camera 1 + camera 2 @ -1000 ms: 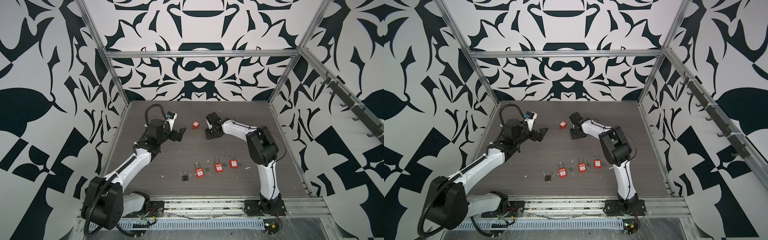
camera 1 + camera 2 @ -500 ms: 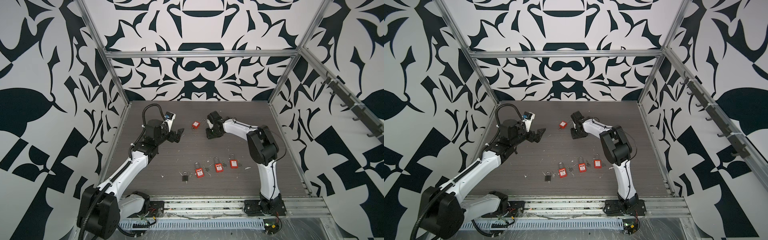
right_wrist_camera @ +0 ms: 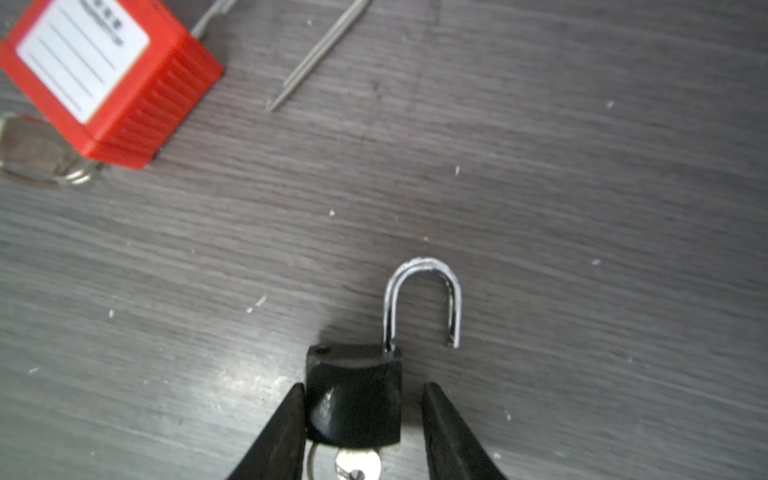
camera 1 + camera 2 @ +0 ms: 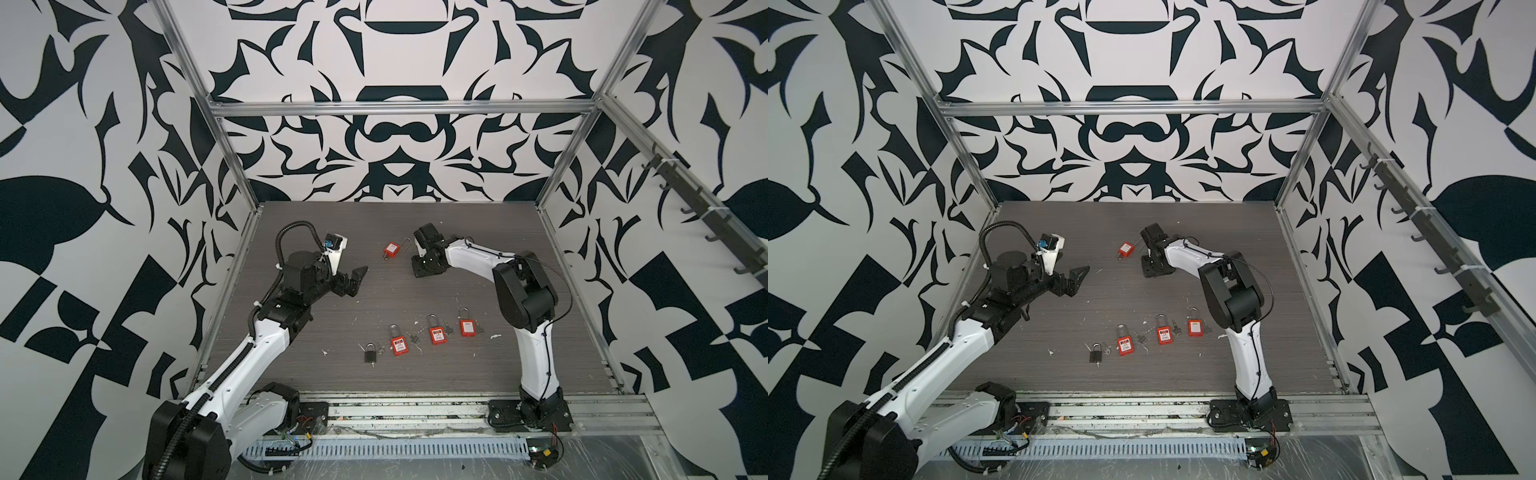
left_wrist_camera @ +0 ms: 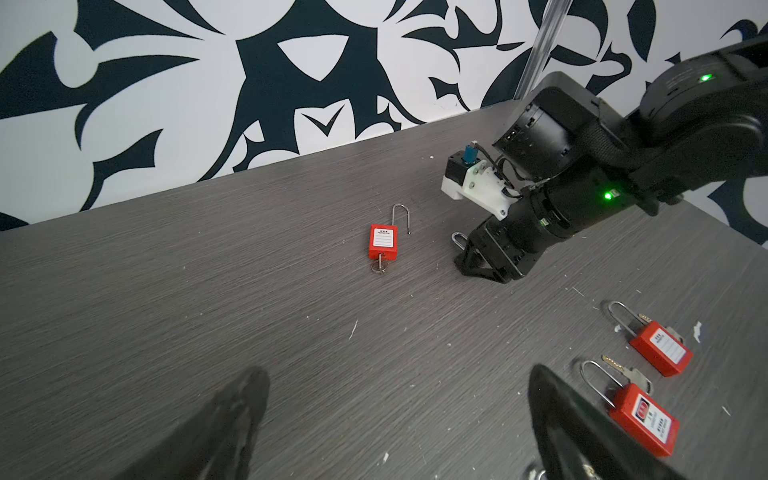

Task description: Lock with the key

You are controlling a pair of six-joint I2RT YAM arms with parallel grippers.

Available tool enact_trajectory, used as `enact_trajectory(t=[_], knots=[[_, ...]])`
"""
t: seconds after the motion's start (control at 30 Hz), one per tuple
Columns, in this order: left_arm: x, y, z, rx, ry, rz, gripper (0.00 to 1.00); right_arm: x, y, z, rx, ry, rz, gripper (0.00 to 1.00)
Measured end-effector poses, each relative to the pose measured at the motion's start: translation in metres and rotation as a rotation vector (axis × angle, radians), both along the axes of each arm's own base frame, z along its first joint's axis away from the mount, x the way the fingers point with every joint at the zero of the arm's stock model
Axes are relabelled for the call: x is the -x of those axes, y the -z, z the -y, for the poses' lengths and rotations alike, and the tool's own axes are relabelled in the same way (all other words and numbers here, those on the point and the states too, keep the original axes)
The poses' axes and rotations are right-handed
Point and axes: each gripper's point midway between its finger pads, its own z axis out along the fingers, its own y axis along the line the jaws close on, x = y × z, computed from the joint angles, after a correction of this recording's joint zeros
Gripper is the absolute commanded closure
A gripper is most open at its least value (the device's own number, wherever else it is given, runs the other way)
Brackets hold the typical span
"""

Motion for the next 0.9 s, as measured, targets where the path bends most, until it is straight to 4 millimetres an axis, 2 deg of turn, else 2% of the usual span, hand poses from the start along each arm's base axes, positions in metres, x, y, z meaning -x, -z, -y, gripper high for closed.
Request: enact_trajectory(t=[0.1,0.3,0.5,0.57,0.67,0.7,0.77,0.8,0.9], knots=[[0.0,0.0,0.0,0.006,-0.003,-0.005,0.0,-0.002,0.0,0.0,0.006,0.002,0.001,0.53],[-0.001,0.01,0.004,0.011,0.008,-0.041,0.0,-0.004,0.0,0.0,0.011,0.002,0.007,0.67],[-0.003,0.027,0.013,0.008,0.042,-0.097,0.02,0.0,-0.001,-0.004,0.007,-0.076,0.003,0.69],[-0.003,0.034,0.017,-0.001,0.055,-0.113,0.04,0.011,-0.002,-0.005,-0.005,-0.146,-0.022,0.69],[-0.003,0.039,0.02,-0.019,0.069,-0.117,0.06,0.042,-0.008,-0.008,-0.024,-0.287,-0.079,0.69],[-0.003,0.039,0.02,-0.028,0.074,-0.109,0.06,0.053,-0.014,-0.01,-0.038,-0.345,-0.094,0.69],[-0.003,0.037,0.021,-0.053,0.095,-0.078,0.13,0.069,-0.031,-0.015,-0.061,-0.455,-0.095,0.7],[-0.003,0.035,0.022,-0.069,0.11,-0.058,0.18,0.075,-0.042,-0.018,-0.071,-0.515,-0.083,0.71],[0.002,0.026,0.027,-0.103,0.176,0.018,0.24,0.089,-0.073,-0.023,-0.086,-0.661,-0.021,0.73]])
